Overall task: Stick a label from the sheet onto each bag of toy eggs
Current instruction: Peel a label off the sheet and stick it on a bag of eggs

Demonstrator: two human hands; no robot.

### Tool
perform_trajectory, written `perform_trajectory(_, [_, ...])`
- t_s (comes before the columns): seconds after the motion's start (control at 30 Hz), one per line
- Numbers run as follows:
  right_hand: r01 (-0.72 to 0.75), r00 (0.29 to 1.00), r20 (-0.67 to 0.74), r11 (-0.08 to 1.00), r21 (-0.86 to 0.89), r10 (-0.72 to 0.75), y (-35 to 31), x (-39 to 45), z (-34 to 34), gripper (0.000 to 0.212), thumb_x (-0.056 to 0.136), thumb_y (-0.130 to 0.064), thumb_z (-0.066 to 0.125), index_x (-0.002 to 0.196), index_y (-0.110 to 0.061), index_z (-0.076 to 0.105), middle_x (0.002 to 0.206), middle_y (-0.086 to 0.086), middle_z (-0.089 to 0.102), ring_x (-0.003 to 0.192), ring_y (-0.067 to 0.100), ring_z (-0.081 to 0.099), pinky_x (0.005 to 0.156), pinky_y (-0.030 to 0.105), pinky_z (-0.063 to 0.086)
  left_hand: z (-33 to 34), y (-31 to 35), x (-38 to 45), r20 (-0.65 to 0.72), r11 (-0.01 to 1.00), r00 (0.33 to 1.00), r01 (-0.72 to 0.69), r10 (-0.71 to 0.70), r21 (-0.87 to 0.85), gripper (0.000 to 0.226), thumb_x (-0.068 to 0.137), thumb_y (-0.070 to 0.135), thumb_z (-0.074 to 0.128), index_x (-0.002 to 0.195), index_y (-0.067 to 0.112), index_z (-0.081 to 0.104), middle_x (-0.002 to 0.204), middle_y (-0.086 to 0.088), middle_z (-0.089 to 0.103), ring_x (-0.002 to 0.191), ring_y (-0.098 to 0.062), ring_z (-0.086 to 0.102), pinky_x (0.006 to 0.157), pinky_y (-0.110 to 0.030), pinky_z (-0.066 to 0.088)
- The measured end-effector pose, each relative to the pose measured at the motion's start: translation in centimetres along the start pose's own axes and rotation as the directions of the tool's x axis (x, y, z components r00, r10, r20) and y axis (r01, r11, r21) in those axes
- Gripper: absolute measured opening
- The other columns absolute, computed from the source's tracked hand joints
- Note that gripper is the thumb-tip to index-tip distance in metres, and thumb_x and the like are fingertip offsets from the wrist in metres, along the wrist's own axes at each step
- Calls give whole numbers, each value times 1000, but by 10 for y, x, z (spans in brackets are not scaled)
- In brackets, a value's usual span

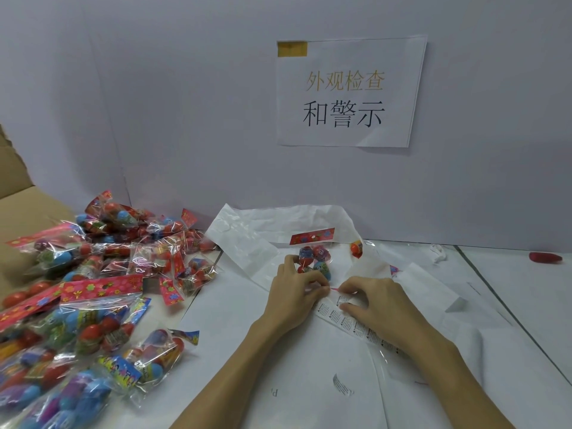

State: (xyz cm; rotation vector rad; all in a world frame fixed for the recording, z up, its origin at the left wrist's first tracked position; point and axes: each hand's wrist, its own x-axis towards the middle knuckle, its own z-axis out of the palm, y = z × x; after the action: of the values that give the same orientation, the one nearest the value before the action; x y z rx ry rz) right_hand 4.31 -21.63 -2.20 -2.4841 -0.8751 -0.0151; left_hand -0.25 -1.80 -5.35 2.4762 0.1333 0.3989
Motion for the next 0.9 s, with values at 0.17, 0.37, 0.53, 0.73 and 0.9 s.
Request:
perform_trajectory(0.17, [-3,1000,-1,1000,5,3,-4,2,7,26,98,-29,72,123,-24,67,124,-9,67,112,7,61,101,20,48,0,3,-1,-7,999,1000,-15,15,43,22,102,41,62,117,31,74,141,-3,41,127,-22,42,105,-34,45])
perform_trajectory(0.37, [10,1000,1,1000,-21,-10,-6,3,5,27,99,-30,70,124,-21,72,123,-8,65,111,8,61,98,18,46,3,3,-1,-20,996,999,-26,28,88,24,103,41,60,119,28,72,139,-3,43,126,-23,42,105,-38,44])
perform_trajectory(0.53, [20,1000,19,1000,-1,-20,-7,-2,-2,28,97,-27,74,124,-21,73,123,-7,72,113,9,63,98,16,45,2,2,-1,-17,997,1000,-14,15,70,24,103,43,60,117,28,72,141,-2,42,127,-22,42,106,-36,44])
perform_trajectory(0.73, [2,1000,23,998,65,-4,-12,-2,-3,27,95,-24,75,118,-25,60,116,-8,71,109,8,66,96,19,51,2,2,-1,-14,999,1000,-8,8,42,23,103,41,62,116,26,72,141,-4,42,131,-23,41,107,-37,44])
perform_trajectory(0.9, [10,1000,16,999,45,-11,-10,-3,-3,19,95,-27,75,110,-27,62,115,-9,72,110,8,67,93,15,50,2,1,0,-6,1000,1000,-1,1,18,22,102,42,63,115,27,72,140,-3,43,130,-20,40,106,-31,44])
